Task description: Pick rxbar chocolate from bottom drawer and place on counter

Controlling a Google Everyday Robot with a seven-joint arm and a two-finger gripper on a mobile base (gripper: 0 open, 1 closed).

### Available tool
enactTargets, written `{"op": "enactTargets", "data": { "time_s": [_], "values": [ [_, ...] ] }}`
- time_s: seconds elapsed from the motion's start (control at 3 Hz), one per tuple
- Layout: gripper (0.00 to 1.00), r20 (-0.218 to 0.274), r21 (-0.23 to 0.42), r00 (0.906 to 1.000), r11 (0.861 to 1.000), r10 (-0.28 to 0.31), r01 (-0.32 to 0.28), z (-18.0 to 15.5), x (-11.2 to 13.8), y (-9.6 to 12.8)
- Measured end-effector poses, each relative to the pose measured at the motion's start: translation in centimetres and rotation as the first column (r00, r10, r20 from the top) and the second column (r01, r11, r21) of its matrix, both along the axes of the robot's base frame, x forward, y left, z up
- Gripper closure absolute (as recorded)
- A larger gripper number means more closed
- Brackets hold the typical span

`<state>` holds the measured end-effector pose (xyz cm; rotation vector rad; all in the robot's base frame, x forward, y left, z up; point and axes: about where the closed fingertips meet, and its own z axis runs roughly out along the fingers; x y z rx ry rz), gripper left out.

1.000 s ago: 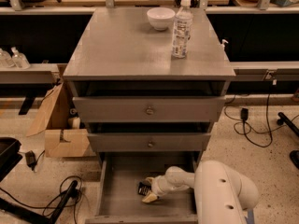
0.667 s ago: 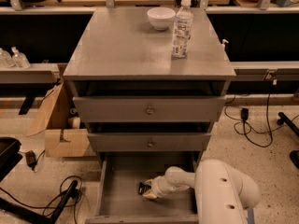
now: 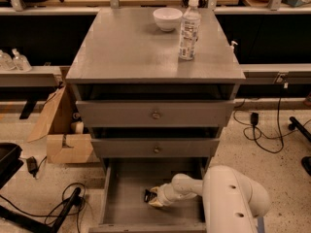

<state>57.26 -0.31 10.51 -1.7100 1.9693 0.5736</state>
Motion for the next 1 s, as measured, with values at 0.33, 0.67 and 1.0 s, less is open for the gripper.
{"op": "enactTargets", "data": {
  "time_s": [0.33, 0.67, 1.0],
  "values": [
    [1.00, 0.007, 0.014, 0.9986, 0.999, 0.052, -0.052, 1.2, -0.1, 2.1],
    [1.00, 0.054, 0.020, 0.9929, 0.994, 0.106, -0.107, 5.8, -0.4, 4.1],
    [1.00, 0.078, -0.008, 0.9783, 0.981, 0.192, -0.192, 12.1, -1.7, 6.9]
  ]
}}
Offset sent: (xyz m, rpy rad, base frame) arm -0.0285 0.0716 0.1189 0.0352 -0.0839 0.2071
